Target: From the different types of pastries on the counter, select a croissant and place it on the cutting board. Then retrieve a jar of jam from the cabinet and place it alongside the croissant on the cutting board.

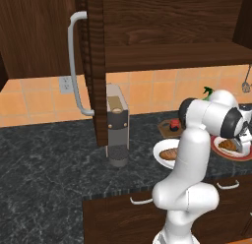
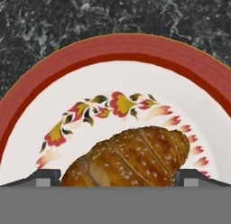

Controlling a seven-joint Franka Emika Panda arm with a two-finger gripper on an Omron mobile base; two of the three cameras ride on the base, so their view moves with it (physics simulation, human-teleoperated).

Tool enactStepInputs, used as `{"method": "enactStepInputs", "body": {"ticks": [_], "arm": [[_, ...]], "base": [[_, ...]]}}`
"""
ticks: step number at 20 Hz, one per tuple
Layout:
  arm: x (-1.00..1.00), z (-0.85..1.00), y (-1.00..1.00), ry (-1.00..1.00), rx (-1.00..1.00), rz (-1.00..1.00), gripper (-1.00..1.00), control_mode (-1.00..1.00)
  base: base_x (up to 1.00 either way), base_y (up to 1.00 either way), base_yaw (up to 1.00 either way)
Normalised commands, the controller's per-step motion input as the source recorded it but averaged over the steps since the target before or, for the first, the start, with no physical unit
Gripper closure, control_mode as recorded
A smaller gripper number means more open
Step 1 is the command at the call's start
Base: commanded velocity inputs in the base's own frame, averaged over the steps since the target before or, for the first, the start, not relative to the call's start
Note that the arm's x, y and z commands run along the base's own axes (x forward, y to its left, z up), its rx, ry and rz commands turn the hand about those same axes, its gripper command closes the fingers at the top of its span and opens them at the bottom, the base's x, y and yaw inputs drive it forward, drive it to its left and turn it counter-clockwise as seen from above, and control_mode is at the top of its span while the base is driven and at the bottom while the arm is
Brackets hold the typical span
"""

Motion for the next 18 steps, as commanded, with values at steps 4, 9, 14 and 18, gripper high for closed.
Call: {"method": "enactStepInputs", "body": {"ticks": [4, 9, 14, 18], "arm": [[0.0, -0.08, 0.1, 0.06, 0.0, -0.04, 1.0, -1.0], [0.03, 0.99, 0.04, 0.0, 0.01, 0.01, 1.0, -1.0], [0.36, 0.87, 0.81, -0.08, 0.0, 0.04, 1.0, -1.0], [0.53, 0.42, 0.87, -0.06, 0.0, 0.01, 1.0, -1.0]], "base": [[0.0, 0.0, 0.0], [0.0, 0.0, 0.0], [0.0, 0.0, 0.0], [0.0, 0.0, 0.0]]}}
